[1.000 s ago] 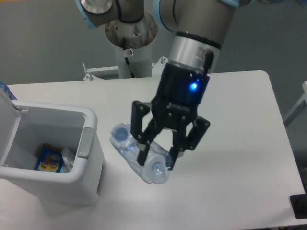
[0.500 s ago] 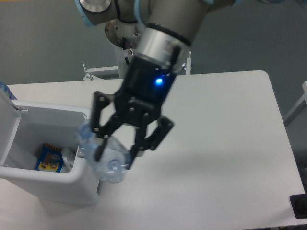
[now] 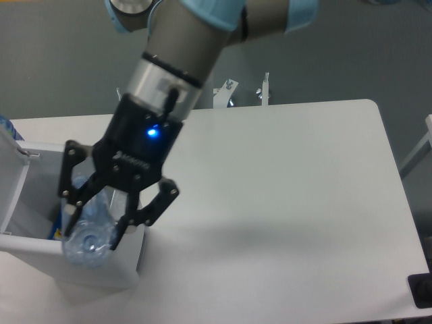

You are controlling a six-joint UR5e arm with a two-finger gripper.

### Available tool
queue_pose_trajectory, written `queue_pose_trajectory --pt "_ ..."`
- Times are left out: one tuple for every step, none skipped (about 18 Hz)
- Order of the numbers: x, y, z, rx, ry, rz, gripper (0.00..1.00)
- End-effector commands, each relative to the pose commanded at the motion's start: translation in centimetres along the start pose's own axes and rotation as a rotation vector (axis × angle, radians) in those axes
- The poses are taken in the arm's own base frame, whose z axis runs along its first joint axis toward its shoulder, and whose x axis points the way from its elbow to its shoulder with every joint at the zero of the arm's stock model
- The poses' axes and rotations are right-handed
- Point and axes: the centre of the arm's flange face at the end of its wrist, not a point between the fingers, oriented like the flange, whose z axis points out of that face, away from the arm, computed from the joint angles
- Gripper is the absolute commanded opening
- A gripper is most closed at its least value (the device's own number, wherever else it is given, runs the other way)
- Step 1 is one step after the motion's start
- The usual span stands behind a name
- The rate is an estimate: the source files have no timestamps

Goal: Place the trash in the trash can
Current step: 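Lift the bottle and carry it into the trash bin, then open the gripper to drop the bottle into the bin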

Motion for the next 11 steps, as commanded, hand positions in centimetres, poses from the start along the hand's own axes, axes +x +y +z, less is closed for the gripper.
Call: queue_pose_trajectory --pt "0.1 0.5 0.5 -0.01 0.0 0.015 0.55" --pt "0.1 1.1 1.0 -0.023 -0.004 0.025 0.55" --pt "0.3 1.7 1.5 -0.037 -0.007 0.041 0.55" --pt "0.6 2.3 1.6 -0.045 -0.013 0.057 0.56" --pt "0.7 2.7 1.8 -0.053 -0.018 0.057 0.57" --pt "0.7 2.9 1.8 -0.056 -0.025 0.058 0.59" --pt "0.6 2.9 1.8 -0.057 -0.031 0.059 0.68" --pt "0.6 2.9 1.7 -0.056 -0.039 0.06 0.82" --pt "0.6 2.9 1.7 -0.056 -0.046 0.061 0.96" --pt "0.5 3.1 1.7 -0.059 -0.052 0.06 1.0" --pt "0.6 3.3 1.5 -0.06 -0.052 0.059 1.0"
